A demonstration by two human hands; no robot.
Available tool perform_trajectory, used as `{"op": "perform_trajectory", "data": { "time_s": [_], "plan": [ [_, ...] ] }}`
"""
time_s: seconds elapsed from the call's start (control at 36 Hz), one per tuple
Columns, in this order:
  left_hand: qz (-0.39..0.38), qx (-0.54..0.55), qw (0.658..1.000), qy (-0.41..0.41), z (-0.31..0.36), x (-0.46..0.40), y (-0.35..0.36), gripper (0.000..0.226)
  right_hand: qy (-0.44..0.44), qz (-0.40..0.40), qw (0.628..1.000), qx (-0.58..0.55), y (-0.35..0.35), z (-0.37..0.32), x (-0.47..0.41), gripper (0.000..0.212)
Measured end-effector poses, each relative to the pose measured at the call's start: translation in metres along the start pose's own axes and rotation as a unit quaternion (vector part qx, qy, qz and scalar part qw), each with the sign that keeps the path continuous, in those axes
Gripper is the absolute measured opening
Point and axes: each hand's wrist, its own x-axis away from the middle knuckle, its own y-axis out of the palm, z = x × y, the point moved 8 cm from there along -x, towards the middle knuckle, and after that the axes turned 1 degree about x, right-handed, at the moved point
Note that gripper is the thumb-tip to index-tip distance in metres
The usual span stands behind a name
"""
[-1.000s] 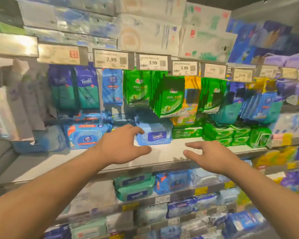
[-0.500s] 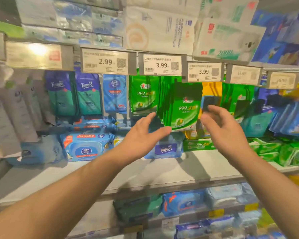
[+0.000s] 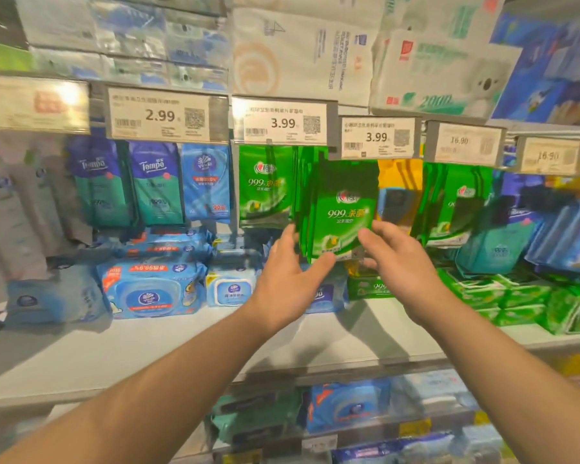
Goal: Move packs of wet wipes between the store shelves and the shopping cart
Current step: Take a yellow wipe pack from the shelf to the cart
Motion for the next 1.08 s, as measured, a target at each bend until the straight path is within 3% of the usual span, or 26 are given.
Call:
{"op": "perform_trajectory", "data": {
  "time_s": [0.06, 0.14, 0.28, 0.36, 0.5, 0.64, 0.75, 0.81, 0.89, 0.94, 1.0, 1.08],
  "plan": [
    [-0.015, 0.023, 0.999, -0.03, -0.01, 0.007, 0.007, 0.066, 0.008, 0.036, 0.999, 0.006, -0.008, 0.01, 0.003, 0.008],
    [-0.028, 0.051, 0.993, -0.1, -0.034, 0.016, 0.017, 0.092, 0.032, 0.092, 0.995, 0.008, -0.024, 0.025, 0.009, 0.011],
    [-0.089, 0.031, 0.983, -0.157, -0.058, 0.025, 0.04, 0.084, 0.03, 0.169, 0.984, 0.055, -0.051, 0.038, 0.018, 0.003],
    [-0.116, 0.015, 0.981, -0.152, -0.057, 0.029, 0.054, 0.104, 0.036, 0.187, 0.979, 0.076, -0.063, 0.048, 0.014, 0.022],
    [-0.13, -0.062, 0.985, -0.089, -0.04, 0.022, 0.076, 0.069, 0.055, 0.113, 0.987, 0.097, -0.067, 0.065, -0.003, 0.06],
    [-0.053, -0.027, 0.993, -0.104, -0.024, 0.0, 0.094, 0.076, 0.067, -0.009, 0.998, 0.004, -0.058, 0.082, -0.028, 0.083],
    [0.004, 0.034, 0.988, -0.151, -0.023, -0.014, 0.11, 0.075, 0.049, -0.083, 0.994, -0.05, -0.058, 0.091, -0.044, 0.117],
    [0.039, 0.047, 0.984, -0.17, -0.021, -0.018, 0.113, 0.079, 0.049, -0.119, 0.99, -0.056, -0.057, 0.098, -0.05, 0.11],
    [0.083, 0.112, 0.975, -0.176, -0.014, -0.022, 0.122, 0.067, 0.047, -0.149, 0.984, -0.086, -0.054, 0.098, -0.053, 0.062],
    [0.095, 0.147, 0.97, -0.17, -0.013, -0.026, 0.129, 0.059, 0.045, -0.157, 0.98, -0.114, -0.049, 0.101, -0.056, 0.045],
    [0.093, 0.161, 0.97, -0.154, -0.009, -0.029, 0.134, 0.064, 0.047, -0.157, 0.977, -0.135, -0.045, 0.103, -0.058, 0.039],
    [0.102, 0.164, 0.972, -0.133, -0.008, -0.032, 0.137, 0.073, 0.048, -0.136, 0.98, -0.134, -0.041, 0.105, -0.061, 0.054]
  ]
}}
